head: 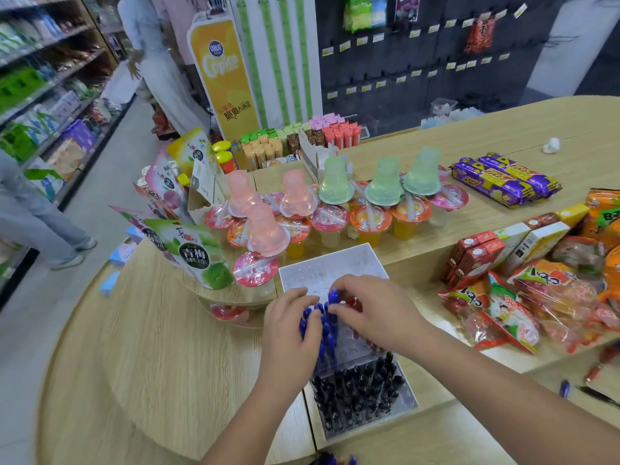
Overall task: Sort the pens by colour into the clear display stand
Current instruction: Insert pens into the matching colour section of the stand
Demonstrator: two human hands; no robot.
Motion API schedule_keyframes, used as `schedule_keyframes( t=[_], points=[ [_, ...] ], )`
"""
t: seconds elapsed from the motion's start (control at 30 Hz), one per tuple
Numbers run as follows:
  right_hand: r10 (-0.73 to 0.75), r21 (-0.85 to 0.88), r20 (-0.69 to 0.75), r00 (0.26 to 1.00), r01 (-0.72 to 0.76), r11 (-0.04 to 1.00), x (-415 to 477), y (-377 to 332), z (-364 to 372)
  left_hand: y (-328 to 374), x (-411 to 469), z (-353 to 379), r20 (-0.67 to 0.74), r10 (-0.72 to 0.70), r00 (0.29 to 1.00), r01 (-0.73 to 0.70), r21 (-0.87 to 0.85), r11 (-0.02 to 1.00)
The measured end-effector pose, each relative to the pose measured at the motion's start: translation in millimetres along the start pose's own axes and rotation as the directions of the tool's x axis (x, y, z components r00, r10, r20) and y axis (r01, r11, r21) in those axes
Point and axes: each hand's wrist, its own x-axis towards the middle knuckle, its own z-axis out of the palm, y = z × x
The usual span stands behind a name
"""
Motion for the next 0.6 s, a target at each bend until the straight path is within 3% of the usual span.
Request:
schedule_keyframes(
  t=[0.13,0.3,0.47,0.6],
  points=[
    [0.011,0.088,-0.013,1.0,-0.01,0.996,1.7,9.6,6.3,-4.9,-2.4,4.1,0.007,0.031,0.999,-0.031,0.074,0.997],
    [-0.094,0.012,-0.018,0.995,0.094,0.995,1.3,16.0,16.1,-5.7,-1.8,4.6,-0.011,0.072,0.997,-0.071,0.086,0.994],
    [-0.13,-0.141,0.084,0.988,0.141,0.98,2.1,13.3,15.9,-3.7,-1.7,4.6,-0.011,0.069,0.998,-0.067,0.092,0.994],
    [-0.128,-0.148,0.085,0.988,0.14,0.979,2.9,11.6,15.6,-3.5,-1.8,4.4,-0.008,0.071,0.997,-0.07,0.098,0.993]
  ],
)
